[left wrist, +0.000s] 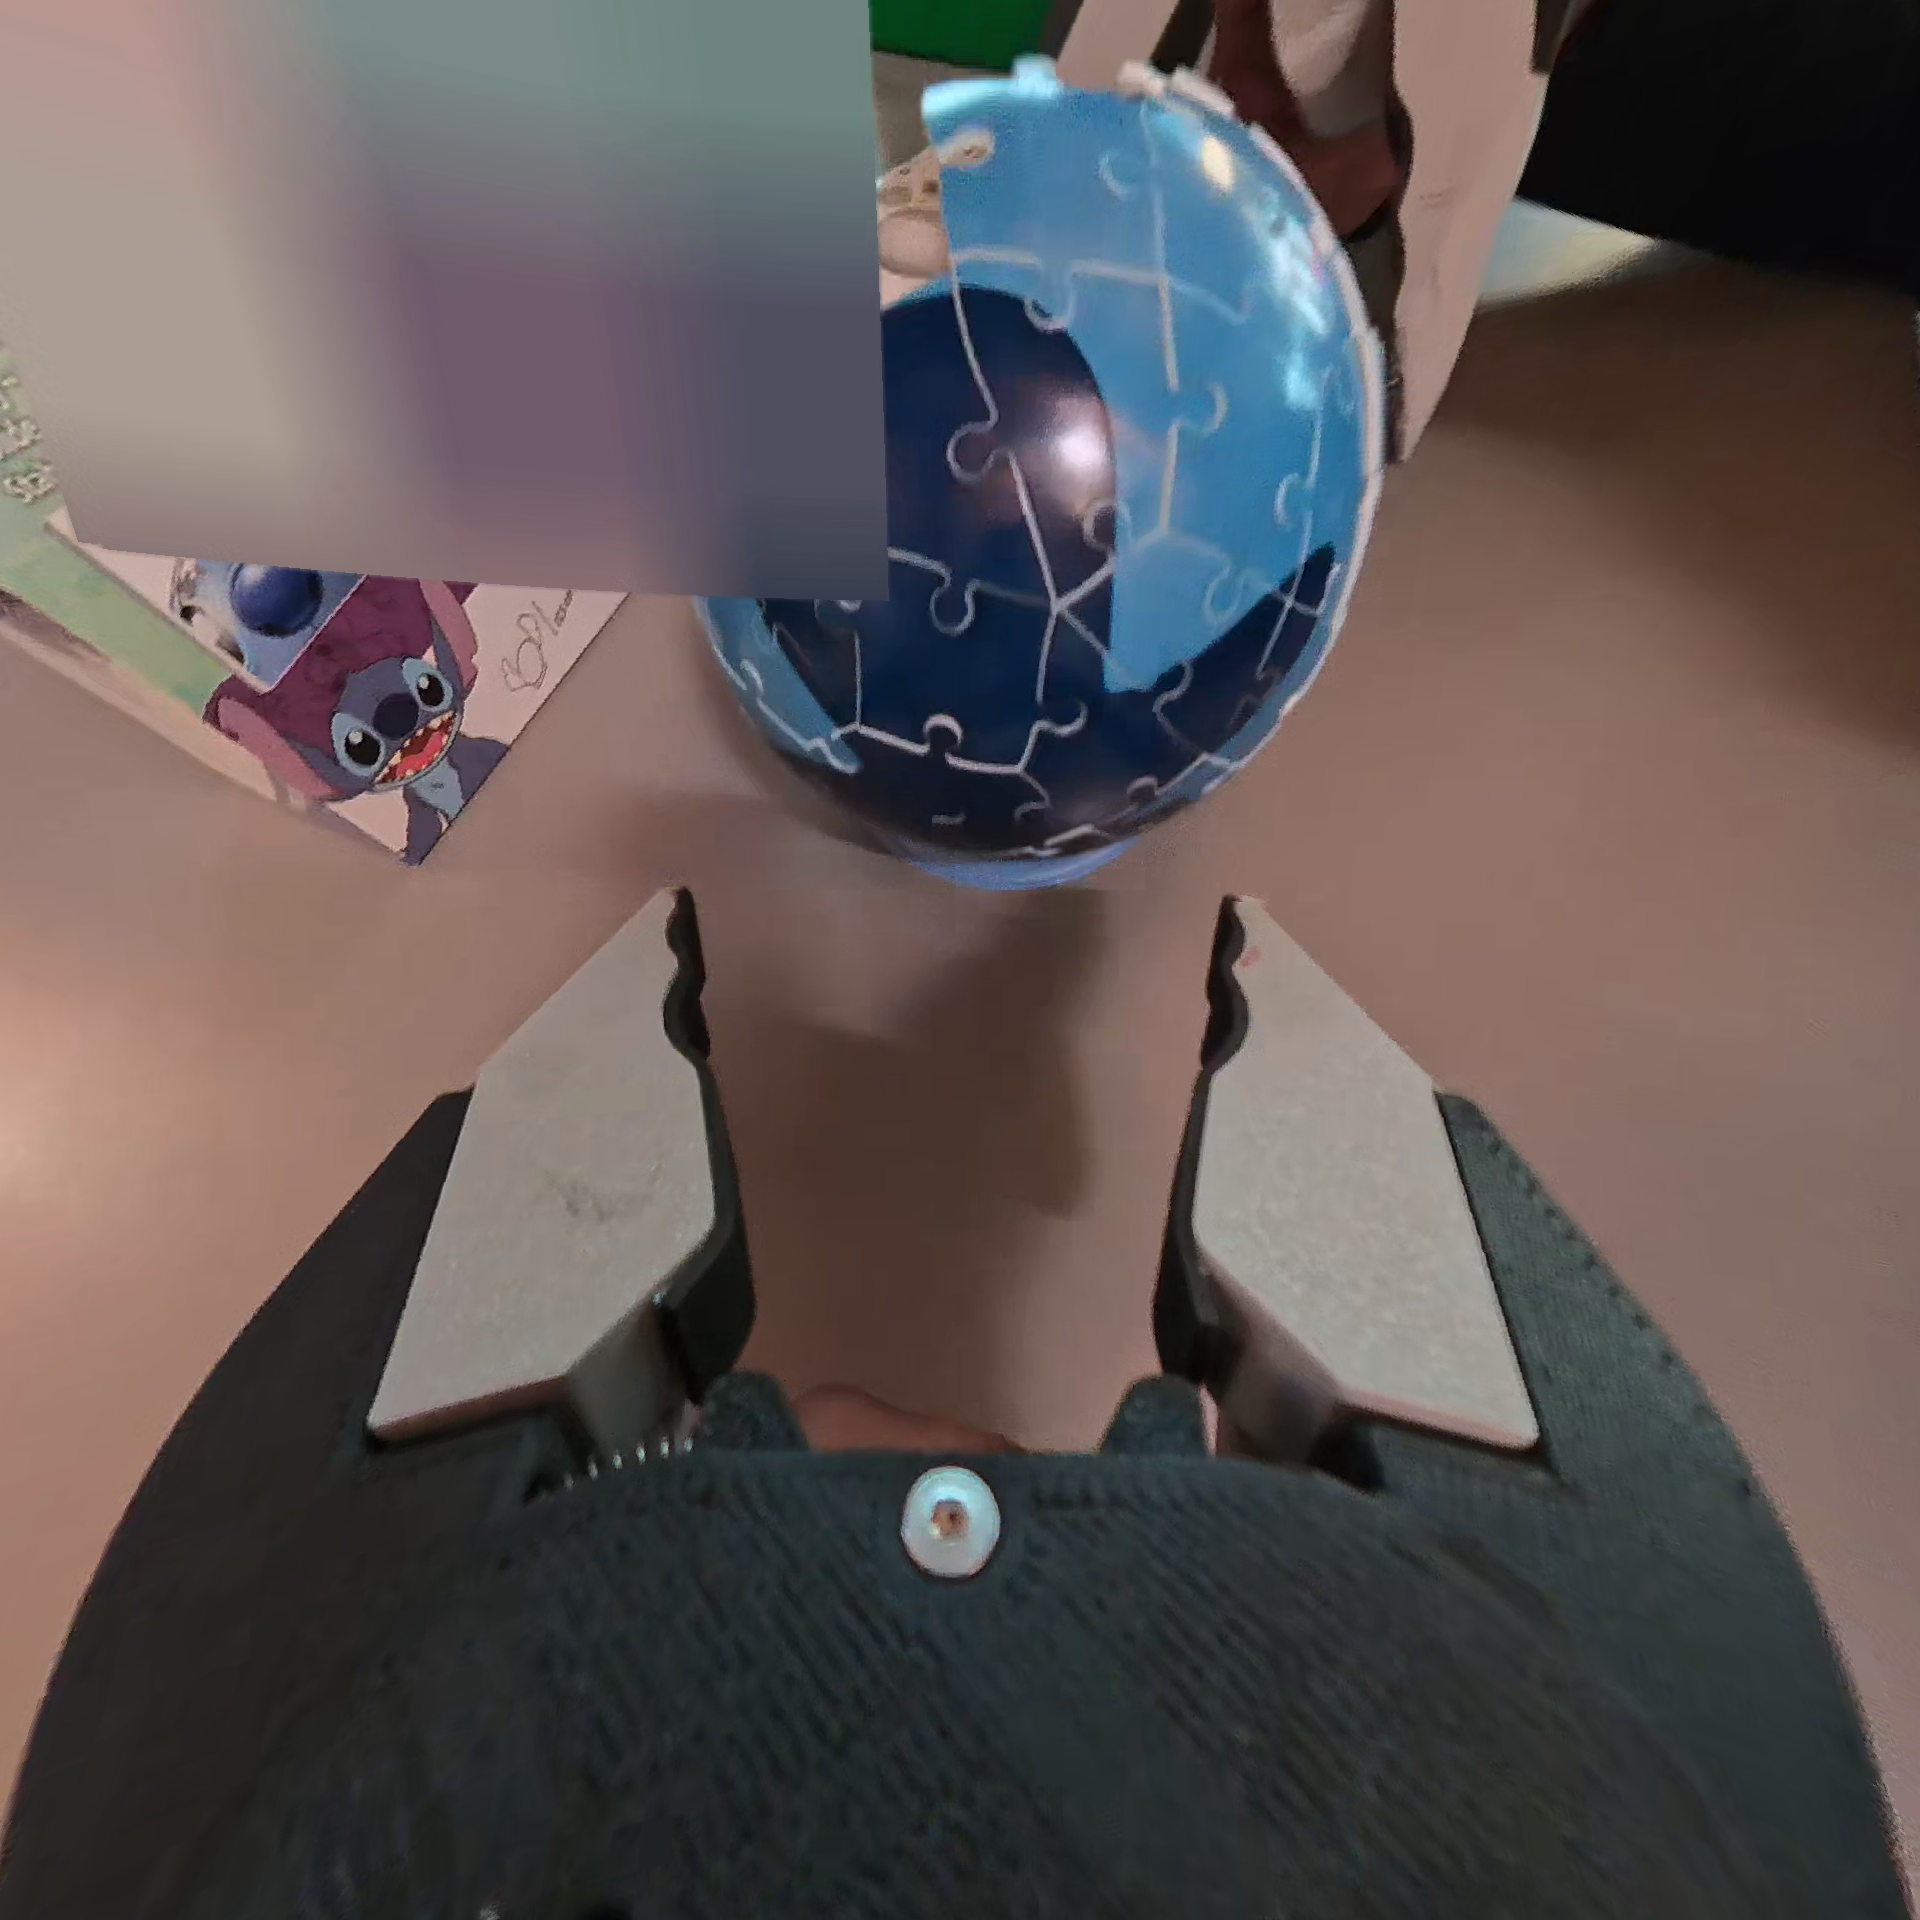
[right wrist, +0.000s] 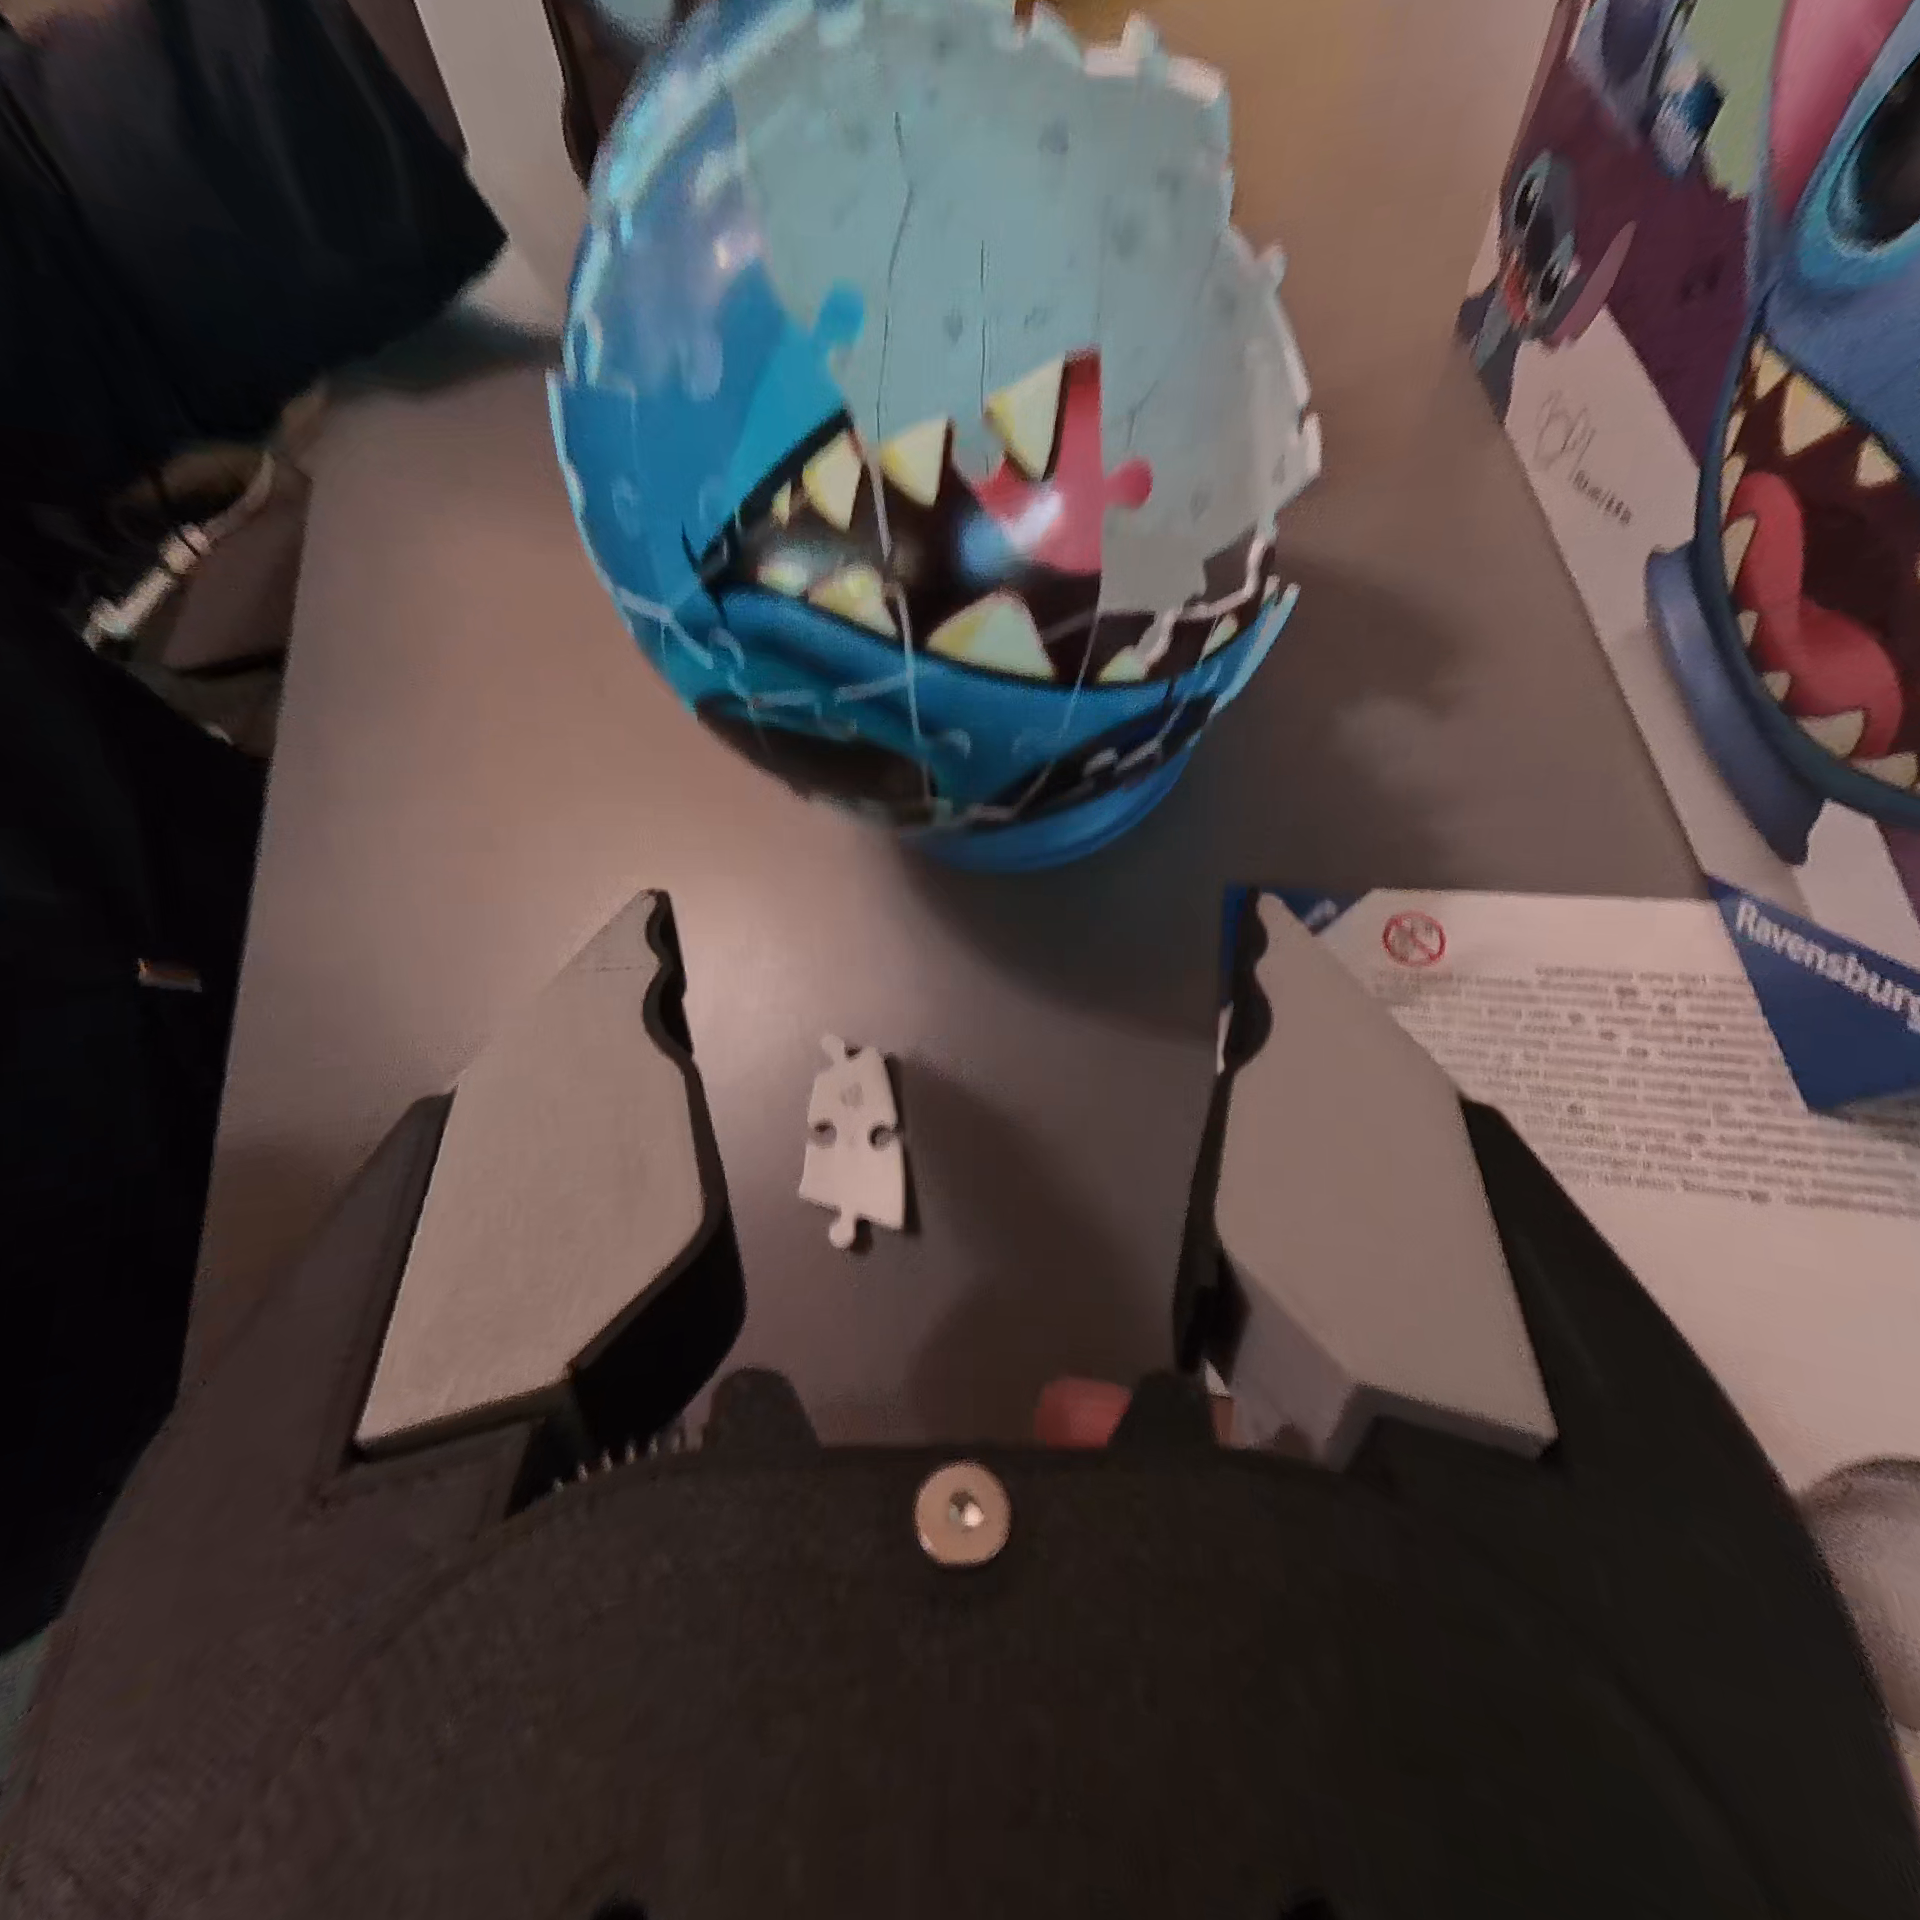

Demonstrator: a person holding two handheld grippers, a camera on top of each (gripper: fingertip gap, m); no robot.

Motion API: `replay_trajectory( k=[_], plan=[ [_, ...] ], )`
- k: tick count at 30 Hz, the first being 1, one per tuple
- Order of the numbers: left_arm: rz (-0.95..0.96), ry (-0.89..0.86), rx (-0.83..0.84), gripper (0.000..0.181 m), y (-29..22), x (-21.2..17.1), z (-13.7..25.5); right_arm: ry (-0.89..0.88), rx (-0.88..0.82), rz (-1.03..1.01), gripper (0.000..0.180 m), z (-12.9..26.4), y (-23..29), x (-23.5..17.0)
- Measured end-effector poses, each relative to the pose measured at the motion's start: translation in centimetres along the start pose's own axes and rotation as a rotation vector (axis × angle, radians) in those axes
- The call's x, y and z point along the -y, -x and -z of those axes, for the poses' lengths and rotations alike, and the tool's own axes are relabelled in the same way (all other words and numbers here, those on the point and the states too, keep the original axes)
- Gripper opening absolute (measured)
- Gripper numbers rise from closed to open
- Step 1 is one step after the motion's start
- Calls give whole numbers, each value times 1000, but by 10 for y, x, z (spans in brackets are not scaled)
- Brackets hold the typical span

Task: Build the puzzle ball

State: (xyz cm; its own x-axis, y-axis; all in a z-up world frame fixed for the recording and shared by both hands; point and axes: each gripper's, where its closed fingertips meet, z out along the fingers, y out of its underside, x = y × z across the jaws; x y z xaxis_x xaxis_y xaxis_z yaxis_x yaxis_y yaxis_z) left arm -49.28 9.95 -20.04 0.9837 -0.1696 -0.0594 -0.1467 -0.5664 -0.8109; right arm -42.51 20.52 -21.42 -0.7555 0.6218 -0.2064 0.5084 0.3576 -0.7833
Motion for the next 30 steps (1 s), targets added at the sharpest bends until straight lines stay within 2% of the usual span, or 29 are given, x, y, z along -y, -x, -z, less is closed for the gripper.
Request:
replay_trajectory(
  k=[4,10,17,30],
  plan=[
    [14,45,-3,95,-3,-17,-1,38,-12,54,102,-3,3,-8],
    [-4,109,11,93,-2,-34,-2,146,0,106,106,-27,0,-20],
    [-2,126,-10,92,-6,-37,-2,130,50,123,108,-45,8,-11],
    [9,126,7,92,0,-43,19,150,149,182,101,-47,52,-19]
  ],
)
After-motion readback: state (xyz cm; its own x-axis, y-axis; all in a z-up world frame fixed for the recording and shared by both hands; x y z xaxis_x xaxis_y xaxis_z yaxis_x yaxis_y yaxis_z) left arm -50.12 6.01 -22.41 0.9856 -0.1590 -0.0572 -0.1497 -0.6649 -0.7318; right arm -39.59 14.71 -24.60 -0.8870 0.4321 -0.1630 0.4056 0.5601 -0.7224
